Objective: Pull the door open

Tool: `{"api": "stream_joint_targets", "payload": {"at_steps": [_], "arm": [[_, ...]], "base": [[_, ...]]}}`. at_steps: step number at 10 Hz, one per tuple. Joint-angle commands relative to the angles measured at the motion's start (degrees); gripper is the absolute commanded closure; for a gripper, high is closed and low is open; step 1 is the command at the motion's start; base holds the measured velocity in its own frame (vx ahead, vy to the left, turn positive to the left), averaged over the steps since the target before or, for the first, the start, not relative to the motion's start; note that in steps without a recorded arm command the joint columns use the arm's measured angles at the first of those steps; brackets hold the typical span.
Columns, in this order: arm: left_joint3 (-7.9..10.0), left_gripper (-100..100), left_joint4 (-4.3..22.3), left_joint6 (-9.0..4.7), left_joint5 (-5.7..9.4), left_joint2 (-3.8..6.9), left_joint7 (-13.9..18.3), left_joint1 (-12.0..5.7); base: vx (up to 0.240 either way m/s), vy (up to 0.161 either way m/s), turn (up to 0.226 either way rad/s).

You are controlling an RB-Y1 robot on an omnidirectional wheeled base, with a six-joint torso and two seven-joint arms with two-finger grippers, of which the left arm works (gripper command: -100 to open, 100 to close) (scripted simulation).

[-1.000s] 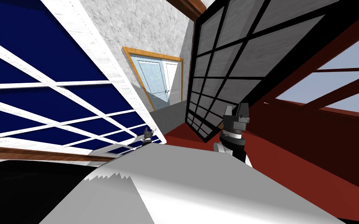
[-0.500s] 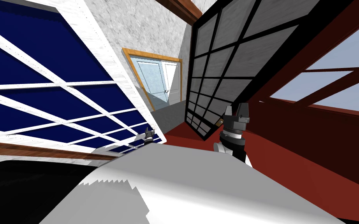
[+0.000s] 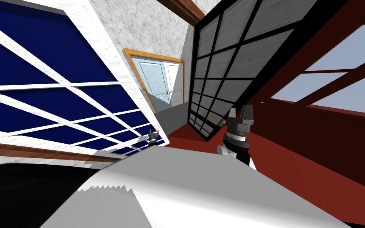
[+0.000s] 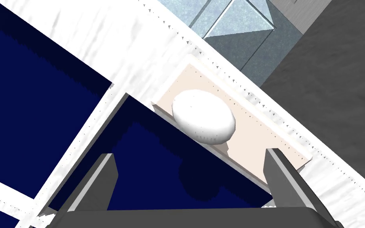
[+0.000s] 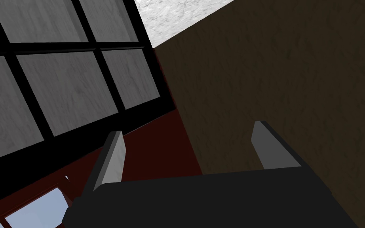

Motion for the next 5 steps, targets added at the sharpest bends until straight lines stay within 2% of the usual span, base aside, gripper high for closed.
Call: {"api": "stream_joint_targets", "payload": {"at_steps": [1,2,3,5], "arm": [[-0.26,-100,0.0,-0.01,0.65,-0.31,2.2,-0.19],[-0.67,-100,-0.4,0.13,1.75,-0.78,4.2,-0.42],[-0.67,-100,-0.4,0.13,1.75,-0.78,4.6,-0.42],[-1.51,-100,-1.1,0.4,3.95,-1.72,8.3,-0.9]], "base": [[-0.067,0.001,-0.018],[-0.048,-0.003,-0.025],[-0.037,0.003,-0.012],[-0.061,0.018,-0.041]]}}
